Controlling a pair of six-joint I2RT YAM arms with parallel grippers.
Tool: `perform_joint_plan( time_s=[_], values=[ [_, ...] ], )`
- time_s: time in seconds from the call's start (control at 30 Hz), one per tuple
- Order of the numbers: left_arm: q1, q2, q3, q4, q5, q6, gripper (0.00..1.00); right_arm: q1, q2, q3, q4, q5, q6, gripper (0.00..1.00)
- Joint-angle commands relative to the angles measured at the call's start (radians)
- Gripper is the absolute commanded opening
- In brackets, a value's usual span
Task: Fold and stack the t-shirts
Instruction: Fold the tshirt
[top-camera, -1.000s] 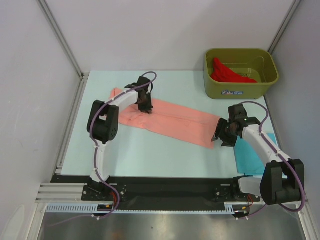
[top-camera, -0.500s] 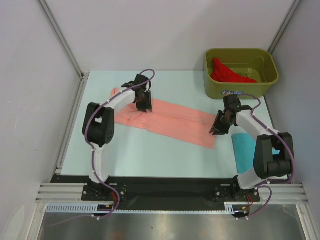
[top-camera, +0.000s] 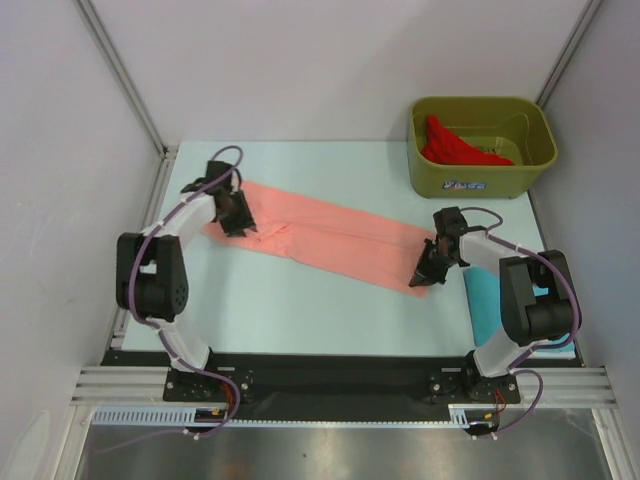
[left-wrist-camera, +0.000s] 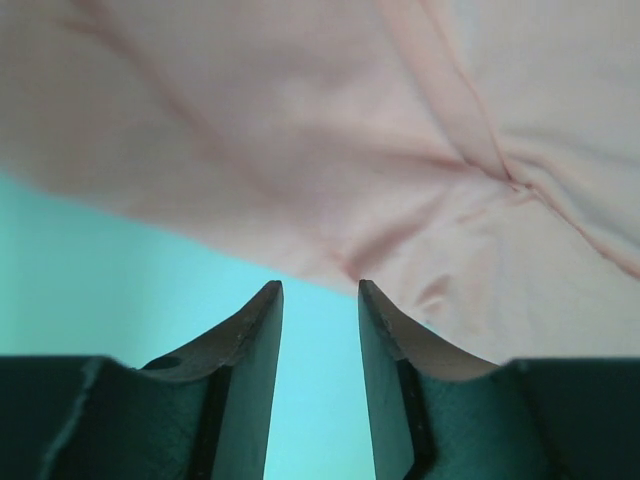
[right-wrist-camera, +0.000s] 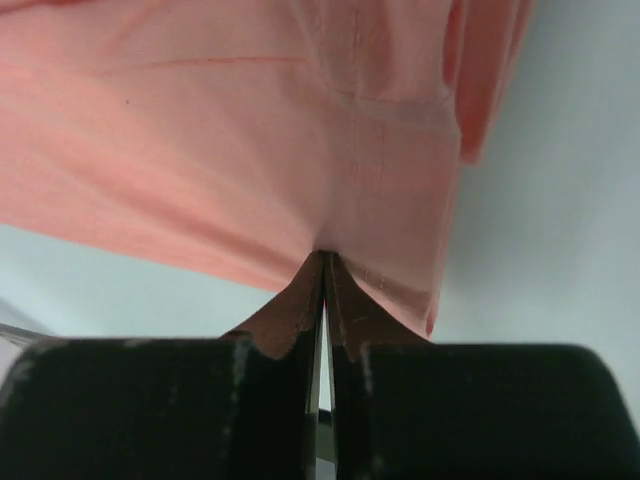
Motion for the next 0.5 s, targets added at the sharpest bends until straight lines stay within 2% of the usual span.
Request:
perform_joint_plan(
  time_s=[0.0,0.1,0.17,0.27,0.37,0.47],
  values=[
    [0.146,-0.154,-0.076,0.049,0.002,-0.077,0.42,0.006,-0.007,-0.057,0.030,0.025,-0.044,0.08],
    [0.270,-0.176,-0.122,0.090,0.055,-0.098,0.45,0.009,-0.013,-0.087,0.029,0.039,-0.064,0.12],
    [0.316,-0.142,-0.110,0.092,0.090,-0.100,0.39,0.009,-0.021,-0.085,0.009,0.054,-0.075,0.14],
    [0.333,-0.076,-0.078,0.142,0.157,-0.078,0.36,0.021,-0.055,-0.055,-0.017,0.071,-0.099,0.16],
    [0.333,-0.007,-0.009,0.168,0.202,-0.064,0.27,0.032,-0.063,0.016,-0.063,0.059,-0.115,0.17],
    [0.334,0.057,0.027,0.190,0.165,-0.080,0.27,0.055,-0.063,0.091,-0.100,0.050,-0.110,0.19]
  ],
)
